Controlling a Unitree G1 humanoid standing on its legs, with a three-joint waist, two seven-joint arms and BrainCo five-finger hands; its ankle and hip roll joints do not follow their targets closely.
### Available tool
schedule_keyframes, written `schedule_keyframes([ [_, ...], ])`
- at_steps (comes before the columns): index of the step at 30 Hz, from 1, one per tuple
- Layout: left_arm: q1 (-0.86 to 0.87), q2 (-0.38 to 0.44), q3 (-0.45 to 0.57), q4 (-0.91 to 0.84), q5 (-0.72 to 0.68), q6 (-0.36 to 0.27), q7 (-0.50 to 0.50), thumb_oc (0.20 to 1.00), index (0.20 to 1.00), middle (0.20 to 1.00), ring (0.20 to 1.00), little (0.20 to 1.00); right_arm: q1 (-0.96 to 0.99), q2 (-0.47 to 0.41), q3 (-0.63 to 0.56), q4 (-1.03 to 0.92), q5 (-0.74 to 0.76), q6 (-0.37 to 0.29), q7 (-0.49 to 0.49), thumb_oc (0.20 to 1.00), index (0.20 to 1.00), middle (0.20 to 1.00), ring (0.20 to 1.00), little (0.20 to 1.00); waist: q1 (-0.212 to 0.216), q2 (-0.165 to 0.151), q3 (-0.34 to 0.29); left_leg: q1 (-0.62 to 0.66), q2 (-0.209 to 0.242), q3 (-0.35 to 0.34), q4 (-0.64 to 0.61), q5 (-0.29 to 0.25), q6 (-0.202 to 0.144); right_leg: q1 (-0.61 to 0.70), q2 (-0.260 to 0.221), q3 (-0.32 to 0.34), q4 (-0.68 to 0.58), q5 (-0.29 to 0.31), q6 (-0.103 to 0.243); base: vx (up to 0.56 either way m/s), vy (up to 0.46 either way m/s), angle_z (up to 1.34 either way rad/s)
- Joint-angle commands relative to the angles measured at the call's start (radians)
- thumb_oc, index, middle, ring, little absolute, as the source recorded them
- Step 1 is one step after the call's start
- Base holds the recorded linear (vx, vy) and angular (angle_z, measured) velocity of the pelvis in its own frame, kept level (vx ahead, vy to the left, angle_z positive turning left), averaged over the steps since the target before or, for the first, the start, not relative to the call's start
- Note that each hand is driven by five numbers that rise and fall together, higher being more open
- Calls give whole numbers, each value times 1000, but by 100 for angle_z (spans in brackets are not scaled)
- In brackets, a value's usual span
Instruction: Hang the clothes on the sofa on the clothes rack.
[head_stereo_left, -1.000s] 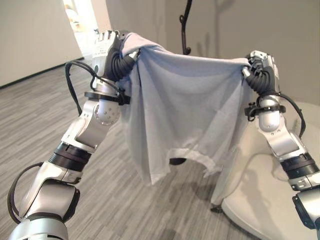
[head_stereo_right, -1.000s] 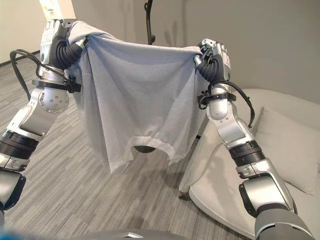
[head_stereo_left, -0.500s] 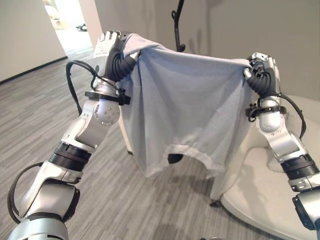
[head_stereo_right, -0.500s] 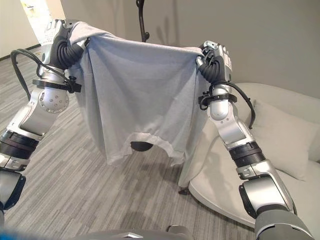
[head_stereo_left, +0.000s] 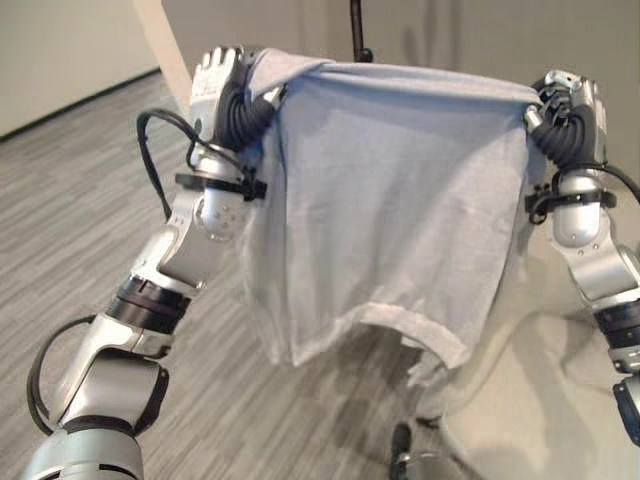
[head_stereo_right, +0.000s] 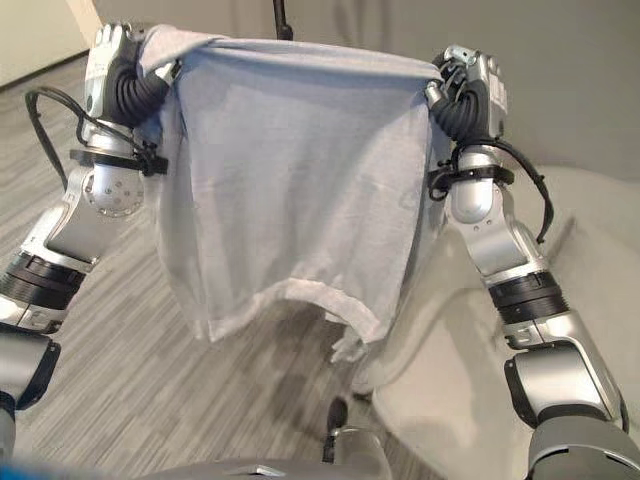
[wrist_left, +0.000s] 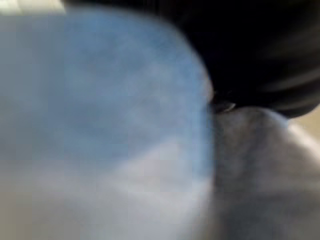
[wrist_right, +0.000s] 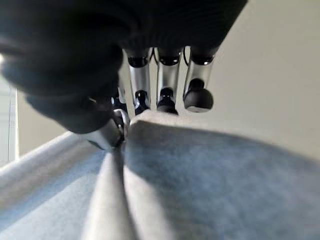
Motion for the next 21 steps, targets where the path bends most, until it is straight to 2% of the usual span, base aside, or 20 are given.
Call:
schedule_keyframes([
  [1, -85, 48, -17, 65, -1, 2, 20, 200, 200, 200, 200, 200, -16, -18, -28, 27, 36, -40, -40, 200, 200, 200, 200, 200, -26, -13, -157, 22, -6, 75, 263, 99, 35, -25, -59, 41, -171, 119, 169, 322, -214, 10],
  [2, -85, 57, -7, 58, -8, 6, 16, 200, 200, 200, 200, 200, -19, -21, -31, 27, 40, -39, -40, 200, 200, 200, 200, 200, -17, -27, -145, -35, 0, 88, 366, 125, 48, 3, -57, 40, -174, 104, 151, 274, -205, 12],
  [3, -82, 62, 4, 57, -13, 3, 18, 200, 200, 200, 200, 200, -17, -21, -37, 27, 40, -40, -42, 200, 200, 200, 200, 200, -16, -36, -139, -70, 14, 113, 417, 140, 67, 24, -51, 43, -175, 85, 136, 219, -195, -15],
  [4, -79, 62, 13, 55, -21, 0, 15, 200, 200, 200, 200, 200, -11, -24, -43, 27, 42, -39, -42, 200, 200, 200, 200, 200, -14, -48, -128, -113, 23, 144, 455, 131, 77, 43, -53, 48, -175, 69, 125, 144, -113, -13],
  [5, -80, 63, 13, 54, -22, 0, 14, 200, 200, 200, 200, 200, -10, -24, -45, 26, 42, -39, -42, 200, 200, 200, 200, 200, -12, -48, -127, -118, 24, 145, 467, 126, 78, 42, -52, 49, -175, 68, 125, 165, -81, -9],
  [6, -86, 56, 23, 50, -28, 3, 12, 200, 200, 200, 200, 200, -10, -37, -54, 27, 45, -36, -40, 200, 200, 200, 200, 200, 1, -60, -109, -199, 18, 185, 477, 65, 96, 72, -55, 58, -175, 40, 120, 187, -18, -2],
  [7, -86, 49, 31, 48, -27, 3, 10, 200, 200, 200, 200, 200, -10, -43, -63, 24, 44, -41, -42, 200, 200, 200, 200, 200, 4, -67, -100, -235, 10, 198, 436, 12, 95, 88, -60, 61, -175, 27, 126, 230, 12, 9],
  [9, -89, 33, 29, 45, -26, 2, 9, 200, 200, 200, 200, 200, -6, -53, -73, 21, 41, -48, -44, 200, 200, 200, 200, 200, 10, -74, -84, -275, -5, 214, 324, -14, 79, 98, -78, 57, -175, 15, 136, 162, 111, 7],
  [11, -104, 27, 19, 48, -31, 1, 16, 200, 200, 200, 200, 200, -11, -59, -75, 22, 38, -54, -48, 200, 200, 200, 200, 200, 25, -69, -73, -327, -20, 209, 166, 77, 44, 110, -84, 45, -175, 7, 142, 159, 153, 5],
  [12, -113, 26, 13, 54, -33, 0, 20, 200, 200, 200, 200, 200, -16, -62, -75, 30, 42, -61, -56, 200, 200, 200, 200, 200, 34, -67, -66, -348, -36, 201, 48, 138, 28, 124, -81, 40, -175, -10, 146, 287, 211, -3],
  [13, -117, 30, 3, 56, -34, 2, 26, 200, 200, 200, 200, 200, -25, -58, -68, 37, 43, -63, -59, 200, 200, 200, 200, 200, 57, -55, -58, -393, -63, 160, -63, 186, 11, 147, -73, 47, -175, -26, 143, 335, 208, -7],
  [15, -123, 31, -9, 60, -36, 2, 34, 200, 200, 200, 200, 200, -29, -54, -65, 45, 40, -62, -64, 200, 200, 200, 200, 200, 68, -48, -49, -451, -90, 117, -133, 216, -9, 178, -66, 58, -175, -56, 140, 241, 175, -3],
  [17, -129, 31, -19, 62, -40, 3, 36, 200, 200, 200, 200, 200, -30, -54, -65, 53, 35, -61, -70, 200, 200, 200, 200, 200, 64, -42, -49, -483, -95, 107, -134, 224, -19, 202, -60, 61, -175, -78, 138, 191, 156, 2],
  [18, -127, 28, -21, 61, -43, 5, 34, 200, 200, 200, 200, 200, -25, -41, -57, 52, 32, -54, -63, 200, 200, 200, 200, 200, 63, -36, -58, -473, -94, 94, -139, 203, -17, 207, -57, 74, -175, -77, 143, 360, 359, -1],
  [19, -112, 22, -14, 43, -31, 4, 30, 200, 200, 200, 200, 200, -17, -16, -58, 35, 13, -50, -61, 200, 200, 200, 200, 200, 79, -20, -78, -435, -91, 69, -139, 252, -19, 222, -67, 93, -175, -87, 151, 345, 384, -2],
  [21, -106, 22, -11, 34, -24, 4, 25, 200, 200, 200, 200, 200, -12, -10, -65, 33, 7, -45, -59, 200, 200, 200, 200, 200, 82, -20, -87, -416, -95, 77, -139, 262, -15, 229, -80, 96, -175, -91, 157, 179, 208, -10],
])
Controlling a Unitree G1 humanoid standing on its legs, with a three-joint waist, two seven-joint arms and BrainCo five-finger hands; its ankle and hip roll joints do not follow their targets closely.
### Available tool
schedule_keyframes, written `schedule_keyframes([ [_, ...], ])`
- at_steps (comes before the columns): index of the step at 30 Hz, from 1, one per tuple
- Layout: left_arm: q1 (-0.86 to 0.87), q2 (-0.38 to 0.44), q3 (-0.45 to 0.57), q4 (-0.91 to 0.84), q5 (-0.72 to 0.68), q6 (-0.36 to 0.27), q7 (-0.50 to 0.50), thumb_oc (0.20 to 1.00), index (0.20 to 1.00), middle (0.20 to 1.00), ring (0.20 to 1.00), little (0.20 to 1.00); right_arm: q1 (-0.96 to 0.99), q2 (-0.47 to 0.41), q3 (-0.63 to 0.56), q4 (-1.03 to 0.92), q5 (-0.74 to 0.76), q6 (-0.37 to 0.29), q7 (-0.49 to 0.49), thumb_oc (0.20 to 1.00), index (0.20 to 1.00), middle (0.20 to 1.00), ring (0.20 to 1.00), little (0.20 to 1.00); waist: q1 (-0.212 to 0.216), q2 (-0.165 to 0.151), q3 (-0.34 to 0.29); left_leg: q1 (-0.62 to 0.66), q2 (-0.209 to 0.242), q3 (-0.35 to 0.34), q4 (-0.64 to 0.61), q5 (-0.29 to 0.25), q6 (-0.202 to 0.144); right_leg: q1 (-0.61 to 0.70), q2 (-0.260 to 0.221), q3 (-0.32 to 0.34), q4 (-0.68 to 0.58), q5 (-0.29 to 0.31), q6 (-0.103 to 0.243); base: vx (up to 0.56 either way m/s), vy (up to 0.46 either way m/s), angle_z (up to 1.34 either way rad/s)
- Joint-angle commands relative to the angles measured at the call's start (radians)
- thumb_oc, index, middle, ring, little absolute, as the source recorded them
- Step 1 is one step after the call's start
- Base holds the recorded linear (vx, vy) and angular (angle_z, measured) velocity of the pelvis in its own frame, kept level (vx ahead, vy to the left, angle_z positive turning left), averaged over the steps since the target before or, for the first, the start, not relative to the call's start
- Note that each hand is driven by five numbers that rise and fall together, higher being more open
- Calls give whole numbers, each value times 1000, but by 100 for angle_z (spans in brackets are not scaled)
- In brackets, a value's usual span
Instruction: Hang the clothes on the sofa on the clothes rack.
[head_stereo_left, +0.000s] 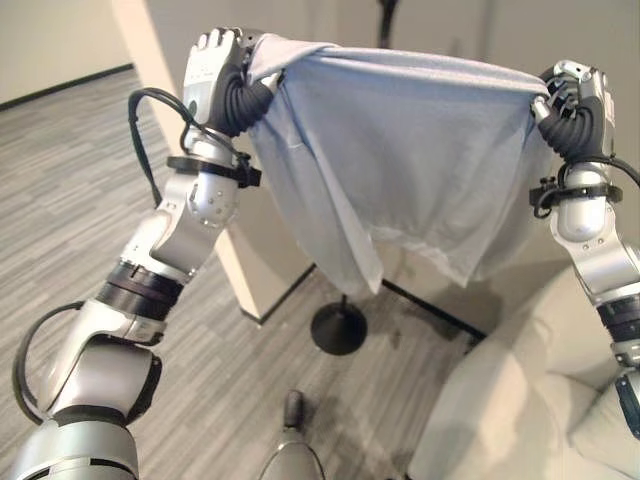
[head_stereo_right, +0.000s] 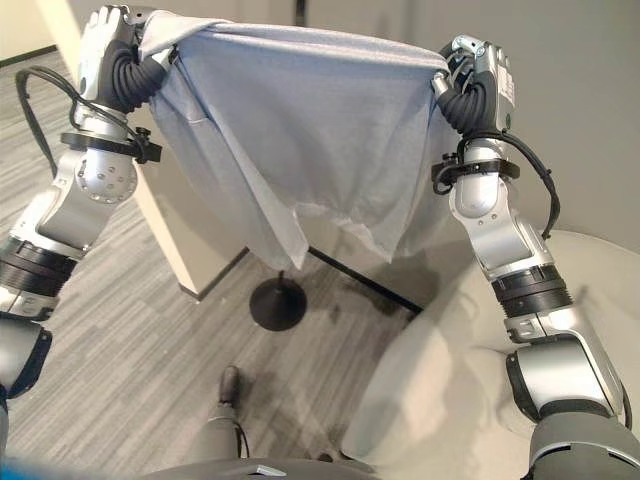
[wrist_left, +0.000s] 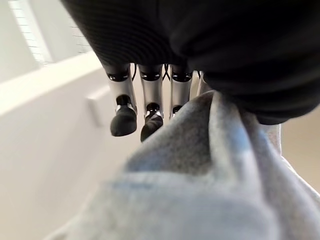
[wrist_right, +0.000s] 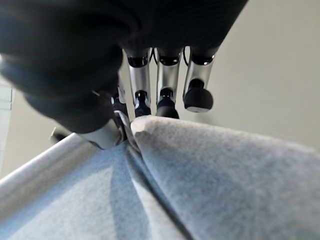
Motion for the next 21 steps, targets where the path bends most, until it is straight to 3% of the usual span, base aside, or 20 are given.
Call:
schedule_keyframes([
  [1, -49, 46, 42, -21, -12, -11, 32, 200, 200, 200, 200, 200, -31, -26, -71, 0, -2, -12, -31, 200, 200, 200, 200, 200, 57, 46, -74, 69, 53, -15, -114, 94, -15, -76, 44, 7, -2, 73, 106, 247, 343, -46],
  [2, -23, 60, 55, -32, -2, -11, 25, 200, 200, 200, 200, 200, -1, 28, -82, -12, -11, -3, -20, 200, 200, 200, 200, 200, 74, 37, -98, 128, 30, 10, -99, 94, 13, -66, -15, 19, 23, 80, 129, 247, 346, -46],
  [3, -19, 62, 56, -34, -2, -11, 25, 200, 200, 200, 200, 200, 1, 30, -82, -14, -12, -1, -20, 200, 200, 200, 200, 200, 76, 35, -98, 131, 29, 15, -100, 93, 15, -67, -18, 23, 26, 78, 130, 432, 642, -57],
  [4, -12, 87, 64, -39, 8, -6, 24, 200, 200, 200, 200, 200, -1, 63, -78, -20, -24, 13, -12, 200, 200, 200, 200, 200, 93, 22, -114, 164, 1, 44, -83, 66, 46, -82, -71, 27, 74, 88, 147, 245, 392, -49],
  [6, -12, 96, 66, -42, 8, -7, 24, 200, 200, 200, 200, 200, 0, 69, -83, -22, -28, 21, -8, 200, 200, 200, 200, 200, 98, 17, -124, 175, -20, 57, -71, 41, 64, -86, -101, 28, 102, 92, 157, 223, 368, -46],
  [11, -4, 91, 69, -51, 11, -7, 24, 200, 200, 200, 200, 200, 9, 80, -93, -23, -37, 29, 1, 200, 200, 200, 200, 200, 95, 14, -127, 201, -63, 58, -48, -3, 98, -103, -139, 34, 205, 126, 156, 125, 219, -10],
  [17, 1, 81, 64, -52, 16, -3, 16, 200, 200, 200, 200, 200, 23, 84, -98, -32, -42, 33, 11, 200, 200, 200, 200, 200, 81, 28, -114, 251, -100, 41, -47, -33, 132, -144, -163, 54, 357, 215, 135, 92, 162, 12],
  [18, 11, 74, 68, -53, 18, 0, 16, 200, 200, 200, 200, 200, 19, 83, -97, -30, -43, 29, 6, 200, 200, 200, 200, 200, 77, 44, -101, 269, -101, 37, -42, -43, 144, -168, -172, 60, 413, 253, 126, 56, 107, 34],
  [21, 9, 72, 66, -59, 23, 0, 12, 200, 200, 200, 200, 200, 20, 89, -92, -26, -31, 24, 8, 200, 200, 200, 200, 200, 79, 58, -98, 280, -91, 36, -36, -57, 144, -175, -168, 40, 419, 226, 123, 71, 54, 16],
])
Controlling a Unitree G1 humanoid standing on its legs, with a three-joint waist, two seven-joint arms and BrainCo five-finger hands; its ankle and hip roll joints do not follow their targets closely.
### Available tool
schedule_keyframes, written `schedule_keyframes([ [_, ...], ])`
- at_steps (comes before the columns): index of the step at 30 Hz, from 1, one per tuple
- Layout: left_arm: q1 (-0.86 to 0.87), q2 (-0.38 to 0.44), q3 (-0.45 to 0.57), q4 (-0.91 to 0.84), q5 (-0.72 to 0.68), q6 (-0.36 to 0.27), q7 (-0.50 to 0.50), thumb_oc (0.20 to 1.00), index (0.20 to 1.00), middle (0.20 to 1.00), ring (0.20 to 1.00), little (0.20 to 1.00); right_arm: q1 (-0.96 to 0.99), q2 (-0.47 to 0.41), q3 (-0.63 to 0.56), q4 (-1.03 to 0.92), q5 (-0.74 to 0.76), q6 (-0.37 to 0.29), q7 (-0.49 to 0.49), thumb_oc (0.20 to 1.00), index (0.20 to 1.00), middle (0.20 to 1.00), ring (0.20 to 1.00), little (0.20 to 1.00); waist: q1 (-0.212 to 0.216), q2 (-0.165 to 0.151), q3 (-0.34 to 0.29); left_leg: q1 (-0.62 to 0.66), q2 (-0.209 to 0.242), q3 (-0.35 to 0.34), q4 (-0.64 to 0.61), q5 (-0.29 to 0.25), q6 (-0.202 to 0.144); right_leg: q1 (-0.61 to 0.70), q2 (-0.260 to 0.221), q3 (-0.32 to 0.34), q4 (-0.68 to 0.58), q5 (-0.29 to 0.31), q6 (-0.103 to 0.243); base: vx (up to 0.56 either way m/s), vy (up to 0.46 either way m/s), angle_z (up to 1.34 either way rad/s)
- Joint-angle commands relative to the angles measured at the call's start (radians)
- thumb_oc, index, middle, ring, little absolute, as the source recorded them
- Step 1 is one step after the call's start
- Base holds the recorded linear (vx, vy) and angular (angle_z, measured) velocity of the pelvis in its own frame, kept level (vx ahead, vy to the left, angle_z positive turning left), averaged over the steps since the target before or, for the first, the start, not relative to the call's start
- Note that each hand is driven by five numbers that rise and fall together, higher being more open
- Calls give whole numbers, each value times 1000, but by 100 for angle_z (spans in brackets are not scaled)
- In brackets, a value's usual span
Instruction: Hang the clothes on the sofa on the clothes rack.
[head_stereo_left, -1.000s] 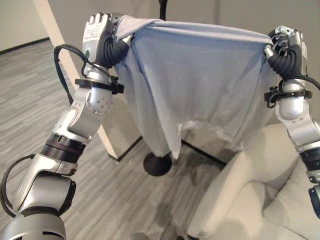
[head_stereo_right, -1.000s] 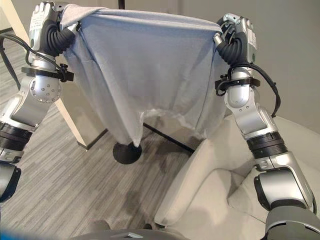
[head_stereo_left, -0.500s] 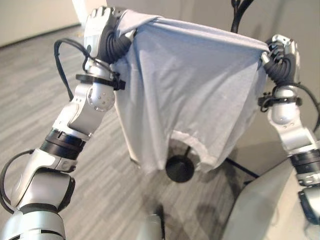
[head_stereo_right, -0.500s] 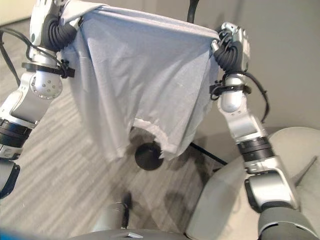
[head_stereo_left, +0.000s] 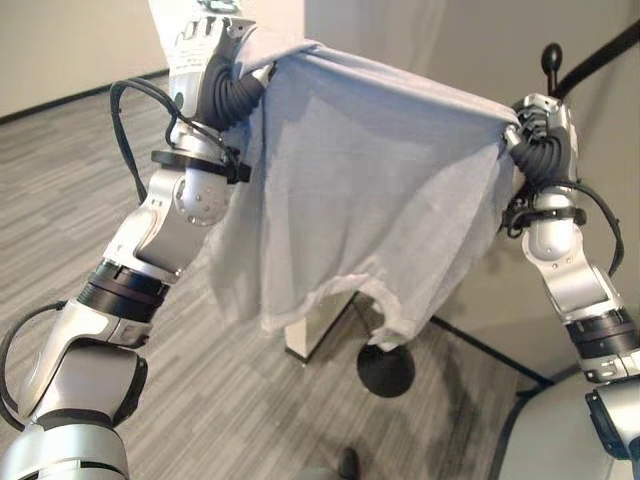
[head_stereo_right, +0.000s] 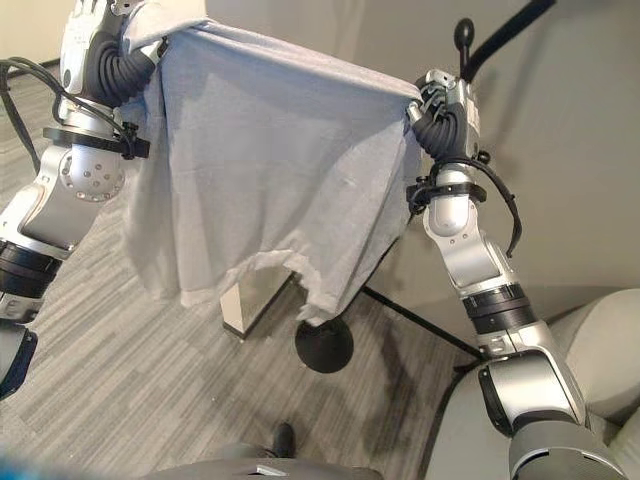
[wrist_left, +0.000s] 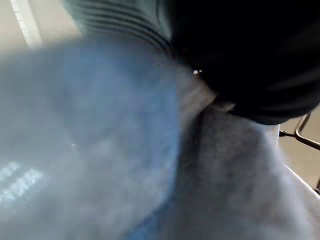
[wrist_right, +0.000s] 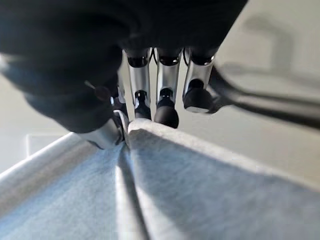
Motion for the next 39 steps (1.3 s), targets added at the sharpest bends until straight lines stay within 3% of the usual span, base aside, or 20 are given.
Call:
schedule_keyframes([
  [1, -18, 2, 65, -19, 18, -9, 14, 200, 200, 200, 200, 200, -57, -70, -63, 23, -16, -21, -23, 200, 200, 200, 200, 200, 33, 21, -70, 112, 75, -126, -172, 91, 149, -52, -8, -37, -49, 32, 81, 106, 16, 3],
  [3, -19, 4, 67, -22, 19, -10, 12, 200, 200, 200, 200, 200, -62, -71, -62, 24, -15, -22, -25, 200, 200, 200, 200, 200, 33, 26, -69, 115, 82, -121, -171, 85, 145, -57, -8, -55, -90, 11, 83, 90, -69, -24],
  [4, -31, 3, 62, -24, 18, -11, 10, 200, 200, 200, 200, 200, -78, -74, -64, 24, -14, -22, -32, 200, 200, 200, 200, 200, 28, 33, -59, 122, 97, -119, -170, 76, 135, -79, -10, -87, -199, 12, 95, 106, -180, -22],
  [5, -48, 4, 56, -24, 15, -13, 19, 200, 200, 200, 200, 200, -97, -75, -64, 16, -17, -25, -42, 200, 200, 200, 200, 200, 11, 42, -33, 135, 107, -125, -173, 71, 129, -148, -7, -79, -268, 48, 116, 100, -196, 7],
  [7, -53, 4, 56, -26, 19, -15, 25, 200, 200, 200, 200, 200, -103, -76, -63, 12, -20, -24, -46, 200, 200, 200, 200, 200, 3, 45, -24, 139, 108, -127, -175, 68, 125, -168, -2, -59, -303, 62, 124, 76, -106, 20],
  [8, -56, 9, 58, -35, 29, -21, 39, 200, 200, 200, 200, 200, -96, -98, -75, 13, -31, -19, -50, 200, 200, 200, 200, 200, -15, 38, -19, 146, 100, -134, -173, 61, 118, -155, 13, -3, -364, 65, 139, 111, -109, 37],
  [10, -63, -1, 52, -33, 34, -18, 35, 200, 200, 200, 200, 200, -105, -93, -70, 8, -32, -22, -48, 200, 200, 200, 200, 200, -10, 25, -27, 156, 100, -134, -177, 53, 110, -135, 11, 18, -364, 93, 145, 182, -204, 37],
  [13, -42, -20, 58, -41, 37, -26, 22, 200, 200, 200, 200, 200, -68, -101, -94, -25, -28, -20, -40, 200, 200, 200, 200, 200, -10, 5, -58, 179, 131, -150, -211, 62, 79, -84, 30, -30, -413, 97, 146, 180, -239, 40],
  [20, -27, -29, 65, -45, 16, -31, 21, 200, 200, 200, 200, 200, -29, -119, -121, -42, -10, -34, -45, 200, 200, 200, 200, 200, -26, 16, -99, 196, 206, -163, -251, 77, 34, -39, 82, -81, -427, 36, 132, 97, -158, 32],
  [26, -15, -37, 75, -59, 3, -29, 27, 200, 200, 200, 200, 200, 2, -125, -145, -61, 1, -46, -51, 200, 200, 200, 200, 200, -36, 20, -99, 191, 236, -163, -251, 91, 7, -18, 109, -104, -427, 4, 110, 35, -62, 10],
  [39, 32, -30, 106, -103, 21, -24, 7, 200, 200, 200, 200, 200, 44, -103, -161, -152, -3, -72, -22, 200, 200, 200, 200, 200, -48, 28, -117, 214, 214, -118, -251, 78, 25, -7, 82, -99, -427, 19, 121, -29, 54, -2],
])
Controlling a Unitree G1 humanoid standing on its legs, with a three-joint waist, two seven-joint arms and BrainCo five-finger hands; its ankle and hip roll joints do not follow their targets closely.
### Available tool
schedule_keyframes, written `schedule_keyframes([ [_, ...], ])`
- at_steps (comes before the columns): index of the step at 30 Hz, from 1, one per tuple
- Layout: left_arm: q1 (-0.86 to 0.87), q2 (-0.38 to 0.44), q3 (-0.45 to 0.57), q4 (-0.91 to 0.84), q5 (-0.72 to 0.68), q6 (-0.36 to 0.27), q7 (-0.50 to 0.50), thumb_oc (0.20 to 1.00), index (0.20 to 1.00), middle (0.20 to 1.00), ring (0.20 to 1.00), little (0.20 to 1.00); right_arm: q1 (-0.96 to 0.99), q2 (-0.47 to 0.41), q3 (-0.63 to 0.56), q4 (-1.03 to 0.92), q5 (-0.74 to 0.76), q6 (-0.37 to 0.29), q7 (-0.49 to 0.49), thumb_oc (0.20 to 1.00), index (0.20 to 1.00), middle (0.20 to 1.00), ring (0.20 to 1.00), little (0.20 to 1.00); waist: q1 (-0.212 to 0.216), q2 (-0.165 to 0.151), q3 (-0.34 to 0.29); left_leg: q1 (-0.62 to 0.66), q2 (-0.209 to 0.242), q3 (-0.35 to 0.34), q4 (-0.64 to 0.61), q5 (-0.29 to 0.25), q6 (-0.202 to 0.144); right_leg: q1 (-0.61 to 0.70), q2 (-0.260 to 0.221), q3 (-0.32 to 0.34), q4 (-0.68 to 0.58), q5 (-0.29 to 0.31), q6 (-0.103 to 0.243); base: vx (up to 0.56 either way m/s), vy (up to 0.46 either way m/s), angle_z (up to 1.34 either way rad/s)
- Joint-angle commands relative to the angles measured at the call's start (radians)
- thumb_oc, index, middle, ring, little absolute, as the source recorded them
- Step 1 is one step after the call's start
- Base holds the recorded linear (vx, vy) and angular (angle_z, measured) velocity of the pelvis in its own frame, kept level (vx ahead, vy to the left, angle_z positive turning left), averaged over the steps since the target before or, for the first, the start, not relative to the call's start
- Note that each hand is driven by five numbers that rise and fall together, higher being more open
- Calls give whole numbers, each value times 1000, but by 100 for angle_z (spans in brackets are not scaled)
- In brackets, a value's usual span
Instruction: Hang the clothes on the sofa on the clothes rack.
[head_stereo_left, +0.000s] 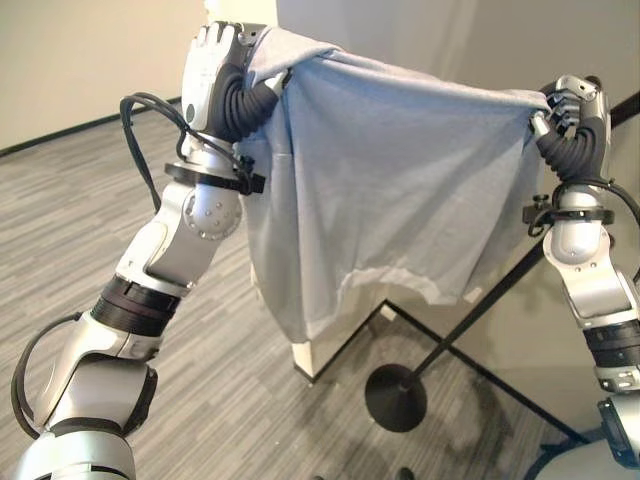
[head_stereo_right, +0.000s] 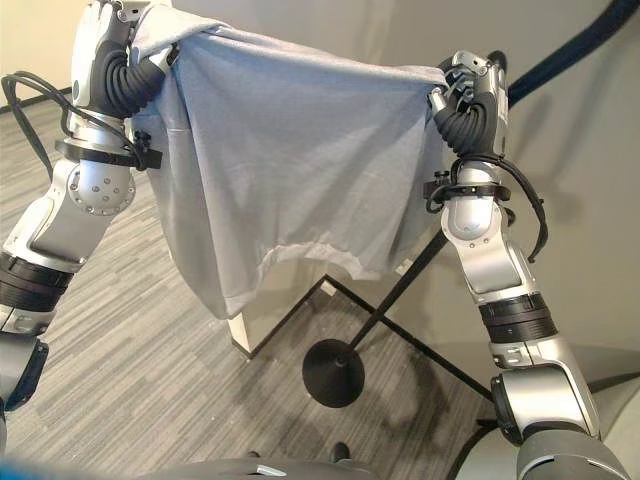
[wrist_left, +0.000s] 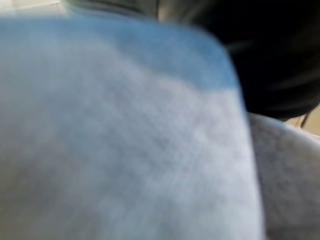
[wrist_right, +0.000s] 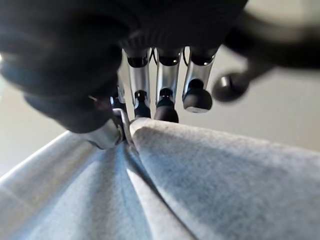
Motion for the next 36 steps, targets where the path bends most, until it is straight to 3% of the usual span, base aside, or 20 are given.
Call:
schedule_keyframes([
  [1, -17, 18, 56, 27, 11, -7, 9, 200, 200, 200, 200, 200, -20, -42, -60, -11, -5, -39, -15, 200, 200, 200, 200, 200, 16, 49, -99, 1, 100, 93, -2, -53, -80, -6, -62, -19, 14, -102, 106, -56, 92, -21],
  [10, 13, 16, 81, 0, 24, -10, 1, 200, 200, 200, 200, 200, -15, -29, -46, -63, -14, -46, 37, 200, 200, 200, 200, 200, 2, 49, -86, 26, 34, 118, 6, -77, -28, -39, -119, 58, 15, -39, 131, -76, 156, -23],
  [16, -5, 7, 69, 5, 38, -15, -5, 200, 200, 200, 200, 200, -22, -17, -49, -58, -25, -40, 33, 200, 200, 200, 200, 200, -16, 50, -63, 36, 11, 186, 24, -104, -5, -90, -135, 111, 14, 3, 132, -84, 119, -31],
  [20, -17, 12, 56, 13, 34, -16, -10, 200, 200, 200, 200, 200, -21, -13, -50, -40, -11, -34, 35, 200, 200, 200, 200, 200, -23, 42, -52, 43, 14, 244, 28, -112, 5, -127, -130, 134, 14, 21, 132, -41, 32, -62],
  [25, -27, 6, 41, 28, 33, -14, -11, 200, 200, 200, 200, 200, -11, -20, -55, -28, -8, -32, 31, 200, 200, 200, 200, 200, -25, 35, -50, 52, 19, 260, 24, -114, 2, -134, -127, 133, 14, 21, 132, 19, -24, -31],
  [36, -94, -55, -37, 67, 10, -4, -36, 200, 200, 200, 200, 200, 24, -75, -107, -30, -3, -12, -6, 200, 200, 200, 200, 200, -86, 42, -85, 87, 78, 272, -2, -112, -36, -111, -85, 104, 14, -25, 132, 92, -76, 2],
])
